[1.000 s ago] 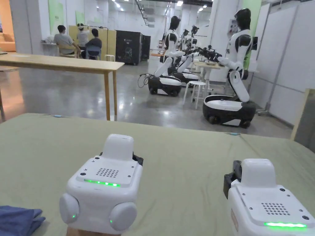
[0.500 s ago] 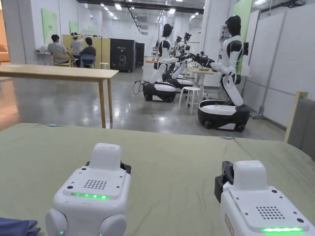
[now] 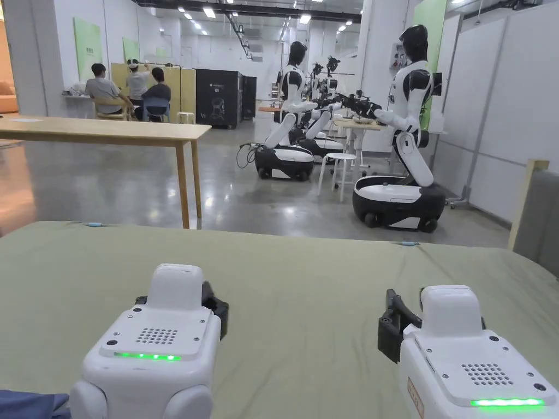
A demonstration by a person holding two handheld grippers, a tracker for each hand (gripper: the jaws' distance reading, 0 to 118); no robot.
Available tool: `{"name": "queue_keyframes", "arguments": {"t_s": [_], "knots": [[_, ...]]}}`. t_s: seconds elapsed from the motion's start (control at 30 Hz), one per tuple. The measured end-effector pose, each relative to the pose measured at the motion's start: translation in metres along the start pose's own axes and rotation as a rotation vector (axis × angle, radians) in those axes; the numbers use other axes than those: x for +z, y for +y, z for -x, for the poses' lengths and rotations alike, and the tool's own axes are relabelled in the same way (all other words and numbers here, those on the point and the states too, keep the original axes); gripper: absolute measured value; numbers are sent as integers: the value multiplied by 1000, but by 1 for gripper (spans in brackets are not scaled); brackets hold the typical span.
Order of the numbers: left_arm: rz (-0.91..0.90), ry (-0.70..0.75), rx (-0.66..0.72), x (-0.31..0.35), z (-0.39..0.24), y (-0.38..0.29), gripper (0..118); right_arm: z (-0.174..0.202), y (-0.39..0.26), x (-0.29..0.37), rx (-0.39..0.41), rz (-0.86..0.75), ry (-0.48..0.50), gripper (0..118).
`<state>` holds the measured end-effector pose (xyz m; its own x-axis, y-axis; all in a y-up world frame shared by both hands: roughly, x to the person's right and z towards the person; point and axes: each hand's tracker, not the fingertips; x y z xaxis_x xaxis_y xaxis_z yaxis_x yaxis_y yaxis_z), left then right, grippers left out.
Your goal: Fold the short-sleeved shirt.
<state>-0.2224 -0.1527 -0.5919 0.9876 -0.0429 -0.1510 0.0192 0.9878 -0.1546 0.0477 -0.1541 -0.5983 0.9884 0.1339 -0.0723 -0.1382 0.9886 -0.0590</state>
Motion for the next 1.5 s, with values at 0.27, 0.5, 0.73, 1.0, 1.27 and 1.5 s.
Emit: {"name": "queue_keyframes", "arguments": {"t_s": [0.27,0.5,0.73,1.0,1.27,1.5], "knots": [[7,14,-33,0,0,5,118,-9,-7,-5,-40,-7,-19,118],[26,3,-94,5,-3,11,118,-11,-3,1,-57,-7,-11,118],[82,-29,-50,24,0,6,118,-8,2,13,-71,30,5,118],[18,-47,-28,32,0,16,118,-6,-1,22,-66,36,10,118],[59,-13,-32,30,-2,19,118,-4,5,24,-50,34,5,118],[57,-18,-65,33,-11,16,118,-1,4,22,-45,39,15,118]]}}
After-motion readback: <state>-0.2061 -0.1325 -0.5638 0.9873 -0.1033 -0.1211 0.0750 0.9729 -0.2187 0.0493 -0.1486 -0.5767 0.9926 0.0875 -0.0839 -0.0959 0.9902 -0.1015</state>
